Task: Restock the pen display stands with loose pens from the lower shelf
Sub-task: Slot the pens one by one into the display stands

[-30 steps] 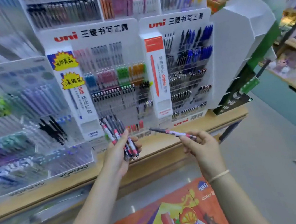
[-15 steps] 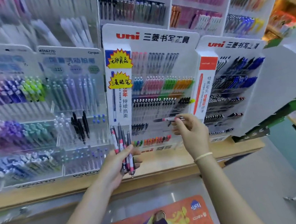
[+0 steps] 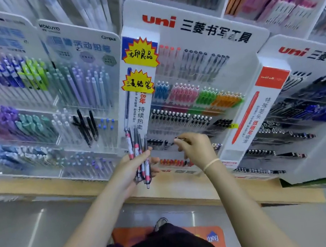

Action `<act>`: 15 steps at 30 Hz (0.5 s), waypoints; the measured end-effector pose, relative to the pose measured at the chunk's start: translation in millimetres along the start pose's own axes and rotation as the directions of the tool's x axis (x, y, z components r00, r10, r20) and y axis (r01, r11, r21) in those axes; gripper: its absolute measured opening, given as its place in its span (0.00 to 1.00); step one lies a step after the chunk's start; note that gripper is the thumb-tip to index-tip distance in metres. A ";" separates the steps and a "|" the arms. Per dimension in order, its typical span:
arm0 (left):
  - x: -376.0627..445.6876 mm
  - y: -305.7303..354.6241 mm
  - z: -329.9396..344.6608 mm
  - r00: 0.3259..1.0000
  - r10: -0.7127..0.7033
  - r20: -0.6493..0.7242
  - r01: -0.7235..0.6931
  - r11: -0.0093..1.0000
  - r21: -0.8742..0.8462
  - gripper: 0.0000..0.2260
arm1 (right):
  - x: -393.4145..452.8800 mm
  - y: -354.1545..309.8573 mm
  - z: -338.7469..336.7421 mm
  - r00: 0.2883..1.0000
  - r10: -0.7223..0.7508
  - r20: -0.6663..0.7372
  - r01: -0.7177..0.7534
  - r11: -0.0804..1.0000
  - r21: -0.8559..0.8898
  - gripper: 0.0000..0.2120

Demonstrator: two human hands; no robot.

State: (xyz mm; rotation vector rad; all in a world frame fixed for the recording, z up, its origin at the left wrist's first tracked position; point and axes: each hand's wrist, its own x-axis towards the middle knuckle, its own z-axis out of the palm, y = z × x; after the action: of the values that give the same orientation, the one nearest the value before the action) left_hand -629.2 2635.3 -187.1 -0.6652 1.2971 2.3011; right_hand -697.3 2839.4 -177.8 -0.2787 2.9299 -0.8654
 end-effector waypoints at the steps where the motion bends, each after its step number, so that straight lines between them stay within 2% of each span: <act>1: 3.1 -1.9 2.8 1.000 0.007 -0.004 -0.007 1.000 -0.002 0.14 | 3.7 1.4 0.6 0.999 -0.020 0.025 0.020 1.000 -0.015 0.12; 7: 7.4 -11.4 14.5 0.999 0.036 0.023 -0.036 0.999 0.001 0.10 | 12.5 13.3 19.8 0.988 -0.108 0.113 0.121 0.985 -0.121 0.13; 13: 3.2 -9.2 11.2 0.995 0.051 0.082 -0.056 0.996 0.070 0.08 | 17.2 4.7 19.6 0.990 0.000 0.144 0.032 0.976 -0.215 0.14; 15: 0.4 -7.6 8.9 0.994 0.047 0.104 -0.057 0.994 0.098 0.08 | 6.5 -2.6 11.8 0.995 0.051 0.086 -0.038 0.988 -0.150 0.16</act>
State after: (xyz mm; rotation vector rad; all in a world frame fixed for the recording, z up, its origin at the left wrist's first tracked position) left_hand -627.0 2646.8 -188.4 -0.4804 1.3870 2.2614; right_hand -701.9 2829.7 -186.4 -0.2531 2.9081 -0.6135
